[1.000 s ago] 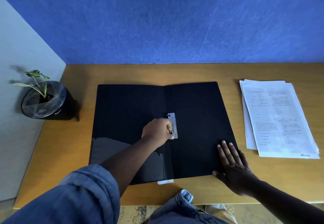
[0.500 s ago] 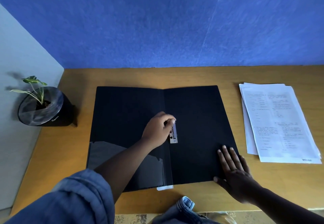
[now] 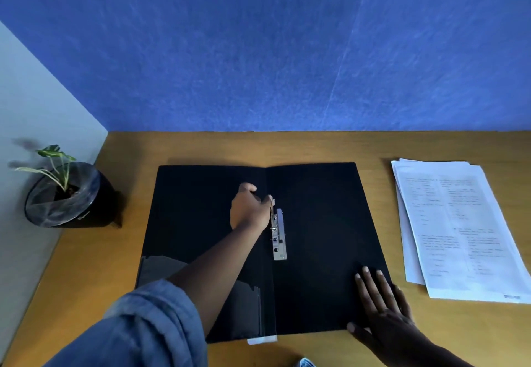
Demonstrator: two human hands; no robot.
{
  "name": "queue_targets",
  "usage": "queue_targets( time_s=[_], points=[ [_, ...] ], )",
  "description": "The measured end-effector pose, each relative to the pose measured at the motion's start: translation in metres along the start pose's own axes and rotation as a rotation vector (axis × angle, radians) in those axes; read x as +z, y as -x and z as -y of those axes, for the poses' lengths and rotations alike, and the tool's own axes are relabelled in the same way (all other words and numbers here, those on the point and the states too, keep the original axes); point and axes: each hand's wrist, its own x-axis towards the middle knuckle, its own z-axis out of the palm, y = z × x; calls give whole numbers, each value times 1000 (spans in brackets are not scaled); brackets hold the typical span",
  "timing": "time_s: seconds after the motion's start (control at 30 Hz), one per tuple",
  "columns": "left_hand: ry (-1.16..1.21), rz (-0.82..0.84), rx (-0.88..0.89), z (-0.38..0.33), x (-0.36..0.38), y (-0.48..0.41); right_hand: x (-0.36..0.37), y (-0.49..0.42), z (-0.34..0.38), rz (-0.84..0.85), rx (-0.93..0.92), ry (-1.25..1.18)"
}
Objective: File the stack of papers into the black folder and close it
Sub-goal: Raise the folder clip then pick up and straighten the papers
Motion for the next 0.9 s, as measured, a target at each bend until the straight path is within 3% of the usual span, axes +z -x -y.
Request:
queue_targets(
  time_s=[0.17, 0.3, 0.4, 0.57, 0.73, 0.9],
  points=[
    [160, -88, 44, -7, 8, 51, 2, 2, -1, -33, -50, -134],
    [204, -5, 106, -15, 37, 109, 2, -5, -14, -60, -114, -215],
    [175, 74, 132, -30, 70, 145, -5, 0, -41, -109, -6, -517],
    [132, 237, 92, -63, 135, 177, -32, 6, -135, -402, 256, -539],
    [48, 398, -7, -94, 196, 189, -41, 14, -231, -377, 596, -471],
    [17, 341, -46, -117, 231, 193, -43, 17, -272, -230, 764, -549]
  ],
)
